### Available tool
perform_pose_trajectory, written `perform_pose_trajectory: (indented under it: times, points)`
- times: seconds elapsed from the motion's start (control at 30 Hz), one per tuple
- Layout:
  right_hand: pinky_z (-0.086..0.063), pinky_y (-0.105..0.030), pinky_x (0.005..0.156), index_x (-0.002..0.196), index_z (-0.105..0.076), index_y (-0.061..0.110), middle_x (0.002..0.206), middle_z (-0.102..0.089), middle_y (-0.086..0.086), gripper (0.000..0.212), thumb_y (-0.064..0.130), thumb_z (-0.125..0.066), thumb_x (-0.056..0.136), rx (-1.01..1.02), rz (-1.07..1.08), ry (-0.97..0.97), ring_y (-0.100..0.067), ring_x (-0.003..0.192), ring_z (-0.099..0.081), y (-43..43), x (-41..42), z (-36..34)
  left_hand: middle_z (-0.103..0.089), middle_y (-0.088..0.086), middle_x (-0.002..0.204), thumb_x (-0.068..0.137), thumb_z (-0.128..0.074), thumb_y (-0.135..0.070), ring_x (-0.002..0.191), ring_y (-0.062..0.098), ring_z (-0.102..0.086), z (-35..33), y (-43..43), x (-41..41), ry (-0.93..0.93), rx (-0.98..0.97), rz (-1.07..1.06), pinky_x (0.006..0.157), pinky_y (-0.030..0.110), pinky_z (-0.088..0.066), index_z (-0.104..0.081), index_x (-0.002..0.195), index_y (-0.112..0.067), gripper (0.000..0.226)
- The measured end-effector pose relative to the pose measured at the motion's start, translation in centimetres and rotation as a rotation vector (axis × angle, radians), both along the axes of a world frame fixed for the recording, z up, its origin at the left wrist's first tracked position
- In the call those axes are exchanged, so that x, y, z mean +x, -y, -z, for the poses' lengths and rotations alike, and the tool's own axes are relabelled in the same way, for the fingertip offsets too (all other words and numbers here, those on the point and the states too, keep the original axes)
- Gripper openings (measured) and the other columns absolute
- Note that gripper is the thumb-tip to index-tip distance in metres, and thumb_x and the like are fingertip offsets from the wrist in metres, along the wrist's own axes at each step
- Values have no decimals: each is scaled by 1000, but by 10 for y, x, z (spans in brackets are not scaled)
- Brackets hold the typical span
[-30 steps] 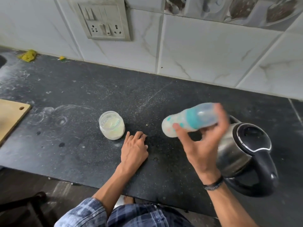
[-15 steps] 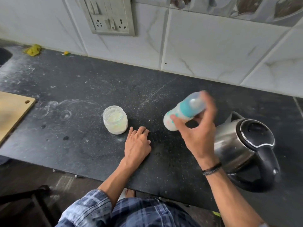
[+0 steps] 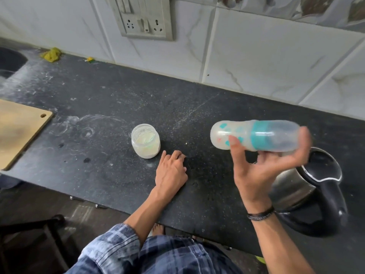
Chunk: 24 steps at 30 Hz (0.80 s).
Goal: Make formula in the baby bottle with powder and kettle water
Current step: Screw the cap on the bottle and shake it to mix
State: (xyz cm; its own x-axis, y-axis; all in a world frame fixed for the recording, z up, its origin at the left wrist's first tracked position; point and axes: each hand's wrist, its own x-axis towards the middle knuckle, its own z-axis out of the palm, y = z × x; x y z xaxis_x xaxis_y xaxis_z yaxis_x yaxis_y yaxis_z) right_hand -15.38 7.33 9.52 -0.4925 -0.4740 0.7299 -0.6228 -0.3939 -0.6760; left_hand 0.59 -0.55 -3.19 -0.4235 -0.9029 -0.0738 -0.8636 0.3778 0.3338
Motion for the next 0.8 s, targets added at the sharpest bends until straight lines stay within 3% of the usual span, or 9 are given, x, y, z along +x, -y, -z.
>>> perform_pose_trajectory:
  times: [0.13, 0.23, 0.3, 0.43, 0.57, 0.63, 0.7, 0.77, 0.8]
  points:
    - [-57, -53, 95, 147, -34, 31, 147, -42, 23, 87, 29, -88, 79, 281, -42, 21, -9, 132, -54, 9, 0, 16, -50, -6, 143, 95, -60, -29, 123, 21, -54, -1, 2, 4, 16, -3, 5, 126, 40, -7, -54, 143, -20, 49]
    - [-56, -55, 97, 147, -28, 15, 150, -29, 5, 91, 14, -88, 79, 56, -37, 53, -20, 135, -47, 3, 2, -5, -50, -6, 143, 95, -60, -28, 123, 21, -55, -1, -1, 4, 9, 5, 11, 125, 40, -8, -54, 143, -20, 49]
    - [-55, -55, 99, 149, -23, 19, 149, -25, 0, 95, 12, -88, 79, -5, 3, 30, -20, 134, -44, 7, -1, -8, -50, -5, 143, 94, -60, -27, 123, 22, -54, -1, 0, 0, 3, -2, 10, 125, 40, -8, -54, 143, -19, 50]
    - [-57, -52, 96, 148, -33, 34, 148, -46, 18, 89, 26, -90, 79, 347, -66, 2, -14, 129, -58, 12, -4, 16, -51, -6, 142, 94, -61, -29, 123, 22, -54, 0, 2, 4, 16, -3, 6, 125, 40, -7, -54, 142, -21, 49]
    - [-56, -55, 97, 146, -25, 22, 150, -29, -8, 90, 15, -86, 80, 33, -38, 109, -31, 135, -47, 3, 1, -3, -51, -5, 142, 94, -61, -27, 122, 23, -55, 1, -1, 2, 1, 11, 7, 125, 40, -8, -55, 142, -20, 49]
    - [-57, -56, 95, 146, -26, 24, 150, -33, 8, 90, 18, -87, 80, 85, -24, 99, -20, 132, -51, 8, -1, -1, -51, -5, 142, 94, -61, -26, 123, 23, -54, 0, 0, 0, 8, -3, 7, 125, 39, -7, -55, 142, -20, 49]
    - [-59, -52, 91, 147, -32, 30, 141, -46, 30, 90, 22, -90, 78, 291, -56, 102, -4, 120, -60, 11, 1, 4, -50, -6, 143, 95, -61, -28, 124, 22, -54, 0, 3, 2, 19, 2, 12, 125, 40, -7, -54, 143, -20, 49]
    - [-60, -51, 92, 148, -32, 28, 141, -44, 29, 92, 15, -91, 78, 252, -75, 141, -7, 121, -60, 6, 5, 2, -50, -6, 144, 95, -60, -29, 124, 21, -55, 0, 4, 4, 17, -12, 16, 125, 40, -7, -54, 143, -21, 49]
    - [-59, -52, 93, 147, -29, 23, 146, -39, 20, 93, 11, -90, 78, 158, -66, 159, -12, 126, -57, 3, 7, -5, -50, -6, 144, 95, -60, -29, 124, 21, -55, -1, 3, 4, 16, -12, 17, 125, 40, -7, -54, 143, -21, 49]
